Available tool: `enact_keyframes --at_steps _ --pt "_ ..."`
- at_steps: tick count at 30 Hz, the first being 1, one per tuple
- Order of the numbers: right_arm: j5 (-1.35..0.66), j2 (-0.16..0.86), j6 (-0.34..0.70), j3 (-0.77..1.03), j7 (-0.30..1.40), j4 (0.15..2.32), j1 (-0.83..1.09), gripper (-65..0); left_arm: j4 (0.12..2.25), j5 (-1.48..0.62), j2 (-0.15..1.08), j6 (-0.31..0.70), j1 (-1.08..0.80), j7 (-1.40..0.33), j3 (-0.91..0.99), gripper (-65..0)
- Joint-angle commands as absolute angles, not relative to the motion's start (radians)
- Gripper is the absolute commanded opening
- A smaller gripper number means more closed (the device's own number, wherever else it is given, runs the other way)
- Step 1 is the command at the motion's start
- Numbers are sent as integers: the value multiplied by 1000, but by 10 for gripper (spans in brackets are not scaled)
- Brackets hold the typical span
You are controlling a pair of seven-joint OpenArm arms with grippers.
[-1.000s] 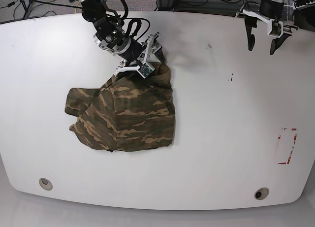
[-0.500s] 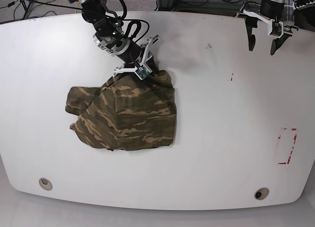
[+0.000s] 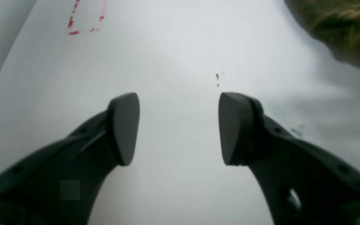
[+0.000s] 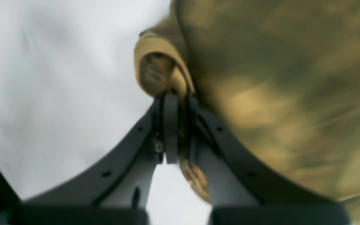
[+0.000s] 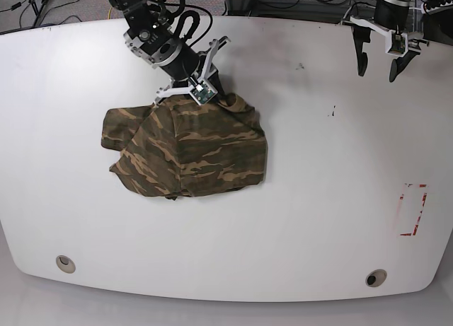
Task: Fold the T-shirt properly
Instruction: 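Lift the gripped shirt with the right gripper and drag it across the table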
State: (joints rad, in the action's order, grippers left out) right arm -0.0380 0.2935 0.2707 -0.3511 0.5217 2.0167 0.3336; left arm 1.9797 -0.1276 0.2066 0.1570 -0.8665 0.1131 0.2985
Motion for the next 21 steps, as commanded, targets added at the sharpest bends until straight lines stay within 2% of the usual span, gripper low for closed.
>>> enact_keyframes --at_steps 1,8,21 --pt "-50 297 274 -341 506 2054 329 -650 1989 -136 209 151 -829 73 303 -282" --pt "-50 295 275 -337 475 2048 222 -648 1989 -137 206 151 -720 -85 302 -282" --pt "-58 288 289 -309 559 2025 -180 -645 1988 -136 206 151 -627 -122 302 -282"
